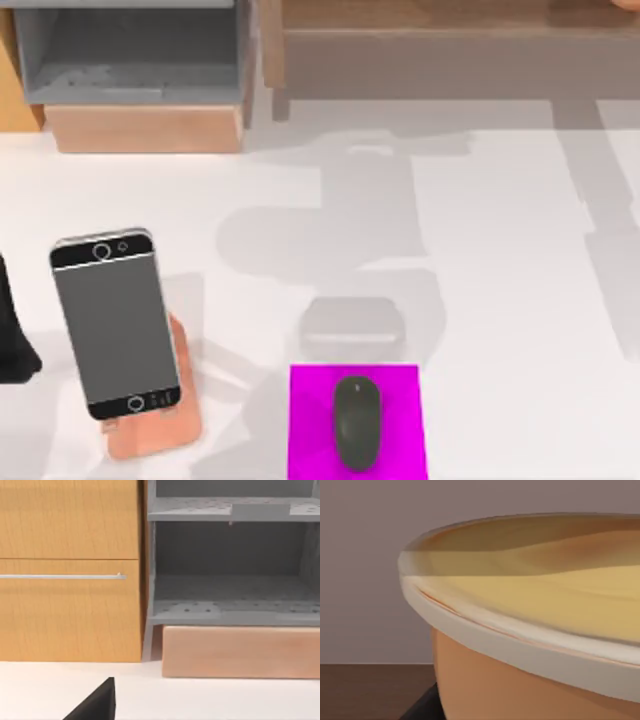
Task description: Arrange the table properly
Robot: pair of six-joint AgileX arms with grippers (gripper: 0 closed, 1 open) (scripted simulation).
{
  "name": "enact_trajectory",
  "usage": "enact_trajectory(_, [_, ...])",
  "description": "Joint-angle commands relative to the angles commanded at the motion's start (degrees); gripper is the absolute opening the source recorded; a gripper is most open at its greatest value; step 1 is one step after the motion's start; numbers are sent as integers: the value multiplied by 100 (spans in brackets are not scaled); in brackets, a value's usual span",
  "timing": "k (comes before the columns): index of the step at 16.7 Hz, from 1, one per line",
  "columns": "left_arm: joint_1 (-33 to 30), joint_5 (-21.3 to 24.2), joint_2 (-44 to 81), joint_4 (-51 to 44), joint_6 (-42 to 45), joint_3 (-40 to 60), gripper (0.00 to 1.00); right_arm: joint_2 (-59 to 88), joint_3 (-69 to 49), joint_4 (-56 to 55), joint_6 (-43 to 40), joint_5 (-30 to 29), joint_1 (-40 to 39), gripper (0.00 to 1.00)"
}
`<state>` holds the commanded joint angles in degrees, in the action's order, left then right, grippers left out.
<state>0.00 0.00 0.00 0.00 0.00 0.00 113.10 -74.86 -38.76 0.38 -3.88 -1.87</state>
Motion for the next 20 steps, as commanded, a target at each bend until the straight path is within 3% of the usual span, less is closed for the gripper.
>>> enact_trajectory(12, [0,0,0,0,0,0,100,0,0,0,0,0,0,0])
enact_trajectory(20, [0,0,0,0,0,0,100,0,0,0,0,0,0,60])
